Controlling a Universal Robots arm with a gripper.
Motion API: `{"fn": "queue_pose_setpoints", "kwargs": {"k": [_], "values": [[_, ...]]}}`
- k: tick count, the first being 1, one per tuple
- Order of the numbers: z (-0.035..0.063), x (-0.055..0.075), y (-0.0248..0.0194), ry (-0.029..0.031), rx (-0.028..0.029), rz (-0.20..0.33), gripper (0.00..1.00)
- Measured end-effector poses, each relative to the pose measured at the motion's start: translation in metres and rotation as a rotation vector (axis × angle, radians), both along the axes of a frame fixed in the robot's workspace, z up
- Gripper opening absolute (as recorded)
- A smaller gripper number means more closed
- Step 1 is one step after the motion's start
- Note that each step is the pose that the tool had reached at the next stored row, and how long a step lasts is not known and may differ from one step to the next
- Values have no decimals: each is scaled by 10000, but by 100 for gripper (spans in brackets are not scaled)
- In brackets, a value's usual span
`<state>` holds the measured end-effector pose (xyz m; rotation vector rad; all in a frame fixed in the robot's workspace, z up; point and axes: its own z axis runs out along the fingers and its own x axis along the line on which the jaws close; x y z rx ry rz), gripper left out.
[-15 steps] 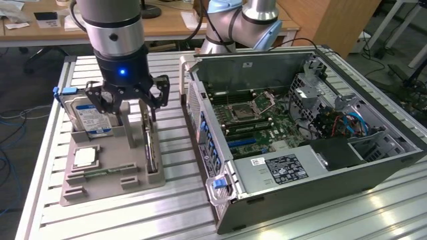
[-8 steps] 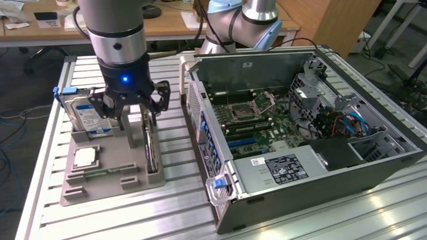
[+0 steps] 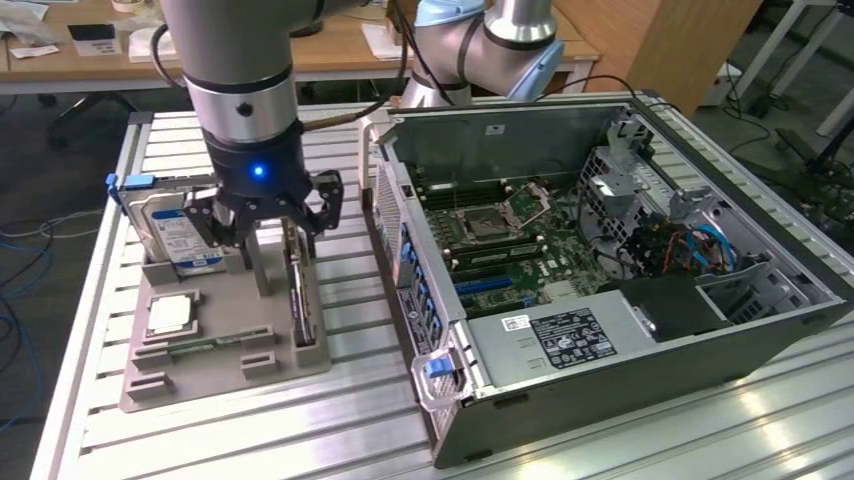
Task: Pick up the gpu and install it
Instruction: 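Pick up the gpu and move the gpu toward the slot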
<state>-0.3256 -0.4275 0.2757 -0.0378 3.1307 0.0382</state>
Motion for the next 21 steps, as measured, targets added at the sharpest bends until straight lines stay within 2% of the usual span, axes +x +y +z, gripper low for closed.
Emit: {"fn": "queue_pose_setpoints", "kwargs": {"k": [12, 21], "values": [[-216, 2, -42, 1, 0, 28, 71], [-381, 19, -44, 0, 0, 27, 71]]}}
